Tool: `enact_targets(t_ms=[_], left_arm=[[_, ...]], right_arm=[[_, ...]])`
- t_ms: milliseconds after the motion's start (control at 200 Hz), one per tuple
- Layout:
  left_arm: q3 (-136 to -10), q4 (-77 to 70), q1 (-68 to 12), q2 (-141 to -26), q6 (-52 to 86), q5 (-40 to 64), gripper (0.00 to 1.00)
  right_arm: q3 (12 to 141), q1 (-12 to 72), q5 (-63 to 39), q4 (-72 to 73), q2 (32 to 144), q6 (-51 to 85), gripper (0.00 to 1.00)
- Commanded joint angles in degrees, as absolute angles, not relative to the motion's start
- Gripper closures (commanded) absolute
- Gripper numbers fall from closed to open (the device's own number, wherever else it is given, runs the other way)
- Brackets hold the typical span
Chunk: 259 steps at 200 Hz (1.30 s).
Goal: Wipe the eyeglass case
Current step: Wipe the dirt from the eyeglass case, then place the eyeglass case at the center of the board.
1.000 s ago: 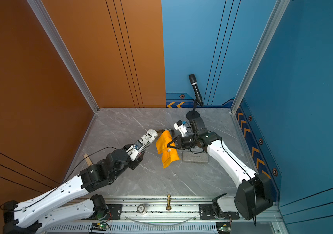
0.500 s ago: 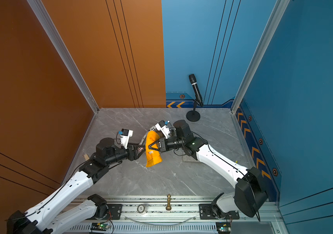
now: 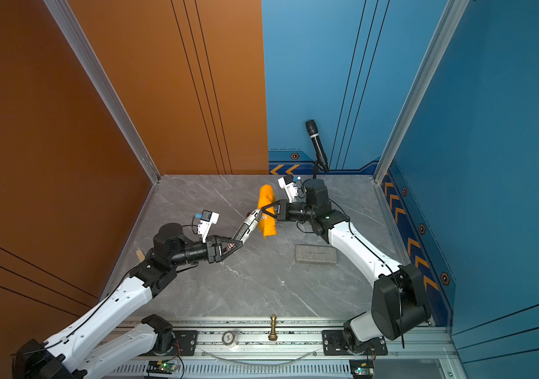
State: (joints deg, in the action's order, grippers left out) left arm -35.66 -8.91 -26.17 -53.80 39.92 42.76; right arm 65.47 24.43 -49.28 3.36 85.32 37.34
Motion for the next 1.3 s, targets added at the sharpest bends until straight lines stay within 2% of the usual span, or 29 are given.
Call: enact_targets(t_ms=[0, 95, 175, 375, 506, 671, 961, 1076, 1176, 1292], left_arm=[[-35.9, -10.3, -26.2, -56.8, 37.8, 47.6, 0.74], [-38.8, -0.3, -26.2, -59.7, 30.3, 47.2, 0.75], [-41.6, 7.6, -26.1, -61.2, 23.1, 45.4, 0.75], [-49.1, 22.7, -26.5, -67.4, 5.5, 39.3, 0.75], [-52.0, 25.3, -28.6, -72.5, -5.2, 34.5, 0.74], [-57.3, 31.0, -33.8, -79.8, -21.8, 23.9, 0.68], [-61.8, 33.8, -37.8, -91.4, -38.6, 8.6, 0.75], [-61.4, 31.3, -37.8, -92.8, -40.5, 7.3, 0.77], [-61.2, 29.1, -36.2, -93.9, -40.3, 11.8, 0.76], [-62.2, 30.4, -37.7, -96.2, -42.9, 10.2, 0.75]], right_arm=[[64.3, 26.1, -52.5, 15.9, 85.7, 44.7, 1.00], [63.2, 24.4, -54.6, 20.7, 83.9, 49.5, 1.00], [62.5, 20.5, -55.5, 18.9, 80.8, 49.8, 1.00], [63.7, 10.1, -55.1, -2.6, 73.0, 37.6, 1.00], [64.7, 8.3, -48.9, -14.3, 71.1, 31.1, 1.00], [63.9, 8.3, -46.0, -17.2, 71.1, 30.4, 1.00], [64.1, 8.7, -44.0, -19.6, 71.4, 29.7, 1.00], [63.6, 8.9, -43.8, -19.8, 71.8, 29.6, 1.00], [62.8, 9.4, -43.3, -19.3, 72.1, 29.6, 1.00], [62.2, 9.6, -43.4, -18.6, 73.0, 29.7, 1.00]])
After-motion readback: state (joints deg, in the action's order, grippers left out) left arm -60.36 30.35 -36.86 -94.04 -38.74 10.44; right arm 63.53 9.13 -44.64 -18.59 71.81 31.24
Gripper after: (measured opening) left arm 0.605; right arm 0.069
